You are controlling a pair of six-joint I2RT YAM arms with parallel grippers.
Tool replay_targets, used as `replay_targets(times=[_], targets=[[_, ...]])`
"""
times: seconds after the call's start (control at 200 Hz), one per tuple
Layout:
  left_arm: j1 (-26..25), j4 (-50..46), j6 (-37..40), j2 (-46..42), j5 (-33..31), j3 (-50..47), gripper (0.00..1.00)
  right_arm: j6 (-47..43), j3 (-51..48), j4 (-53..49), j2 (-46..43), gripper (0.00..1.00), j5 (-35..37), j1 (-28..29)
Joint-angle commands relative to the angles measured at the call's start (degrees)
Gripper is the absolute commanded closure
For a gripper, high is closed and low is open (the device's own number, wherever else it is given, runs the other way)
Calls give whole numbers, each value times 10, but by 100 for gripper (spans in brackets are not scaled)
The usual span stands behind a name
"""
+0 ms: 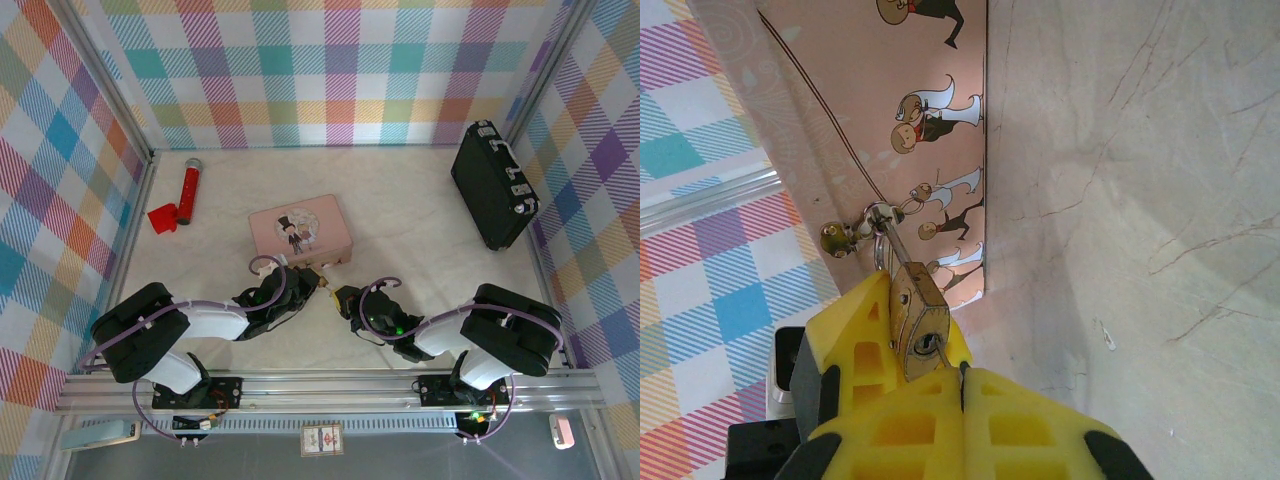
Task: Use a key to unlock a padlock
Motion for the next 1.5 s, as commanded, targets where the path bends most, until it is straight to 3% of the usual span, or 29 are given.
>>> replay_targets(times=[0.0, 1.495], targets=[[-11, 77, 4, -12, -9, 9, 100, 0, -3, 21, -14, 100, 5, 4], [-14, 77, 1, -12, -1, 12, 100, -6, 3, -23, -37, 100, 15, 4]])
